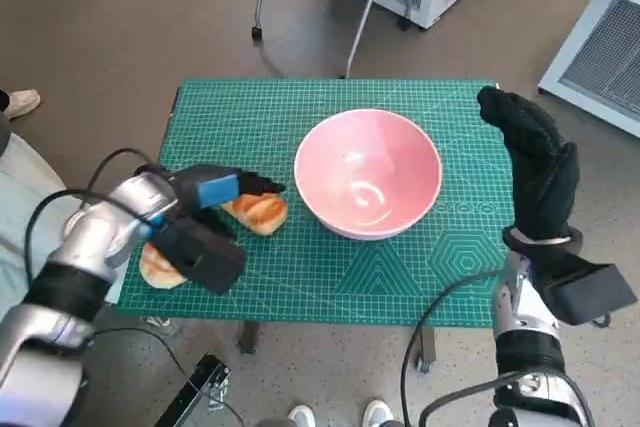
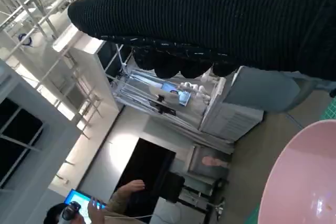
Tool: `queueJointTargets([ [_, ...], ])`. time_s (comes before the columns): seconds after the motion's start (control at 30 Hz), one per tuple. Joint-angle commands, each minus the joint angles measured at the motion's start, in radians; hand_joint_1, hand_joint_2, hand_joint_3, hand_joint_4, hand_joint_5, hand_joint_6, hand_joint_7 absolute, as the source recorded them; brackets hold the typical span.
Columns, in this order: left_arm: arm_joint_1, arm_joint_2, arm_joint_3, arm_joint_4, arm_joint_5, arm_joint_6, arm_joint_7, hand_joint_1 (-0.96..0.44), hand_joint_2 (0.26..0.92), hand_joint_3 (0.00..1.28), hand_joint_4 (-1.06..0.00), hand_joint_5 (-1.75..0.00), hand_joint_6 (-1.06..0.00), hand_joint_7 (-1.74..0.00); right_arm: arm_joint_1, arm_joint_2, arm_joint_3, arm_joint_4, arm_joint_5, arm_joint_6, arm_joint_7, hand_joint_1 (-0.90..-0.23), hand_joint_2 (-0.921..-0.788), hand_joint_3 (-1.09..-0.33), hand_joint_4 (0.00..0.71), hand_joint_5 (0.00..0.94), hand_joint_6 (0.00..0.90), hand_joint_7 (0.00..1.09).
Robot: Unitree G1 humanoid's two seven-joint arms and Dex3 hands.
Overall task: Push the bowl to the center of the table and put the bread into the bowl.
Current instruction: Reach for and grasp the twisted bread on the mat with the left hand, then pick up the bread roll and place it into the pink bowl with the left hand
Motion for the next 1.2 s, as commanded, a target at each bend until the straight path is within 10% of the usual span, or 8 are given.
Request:
queueJointTargets([
  [0.03, -0.034, -0.037, -0.052, 0.095, 0.033, -0.031, 0.067, -0.03, 0.866, 0.03, -0.55, -0.04, -0.65, -0.08, 0.026, 0.01, 0.001, 0.008, 0.015, 0.016, 0.003, -0.707, -0.921, -0.815, 0.407, 0.011, 0.172, 0.66],
  [0.33, -0.1, -0.057, -0.159, 0.222, 0.128, -0.062, 0.262, 0.07, 0.919, 0.21, -0.72, -0.09, -0.8, -0.14, 0.03, 0.015, 0.002, 0.01, 0.02, 0.019, 0.005, -0.689, -0.921, -0.816, 0.409, 0.01, 0.176, 0.65],
  [0.43, -0.122, -0.05, -0.186, 0.244, 0.157, -0.065, 0.331, 0.02, 0.92, 0.24, -0.5, -0.93, -0.61, -0.99, 0.033, 0.016, 0.001, 0.006, 0.019, 0.017, 0.004, -0.684, -0.921, -0.816, 0.41, 0.009, 0.178, 0.65],
  [0.67, -0.166, -0.033, -0.217, 0.282, 0.189, -0.054, 0.443, 0.0, 0.705, 0.65, -0.51, -1.24, -0.4, -1.67, 0.033, 0.018, 0.0, 0.011, 0.014, 0.015, 0.001, -0.677, -0.921, -0.816, 0.411, 0.009, 0.182, 0.65],
  [0.77, -0.184, -0.024, -0.223, 0.299, 0.197, -0.047, 0.473, 0.0, 0.707, 0.64, -0.5, -1.34, -0.43, -1.58, 0.035, 0.02, 0.0, 0.011, 0.014, 0.015, 0.001, -0.675, -0.921, -0.817, 0.411, 0.008, 0.183, 0.64],
  [0.83, -0.201, -0.008, -0.214, 0.305, 0.189, -0.049, 0.472, 0.0, 0.892, 0.24, -0.55, -1.13, -0.52, -1.47, 0.038, 0.023, 0.0, 0.01, 0.019, 0.015, 0.005, -0.672, -0.921, -0.818, 0.412, 0.007, 0.184, 0.64],
  [1.2, -0.305, 0.1, -0.06, 0.277, 0.026, -0.08, 0.333, 0.0, 0.92, 0.12, -0.57, -1.23, -0.62, -1.23, 0.036, 0.028, 0.0, 0.017, 0.036, 0.018, 0.021, -0.667, -0.921, -0.804, 0.412, 0.006, 0.19, 0.63],
])
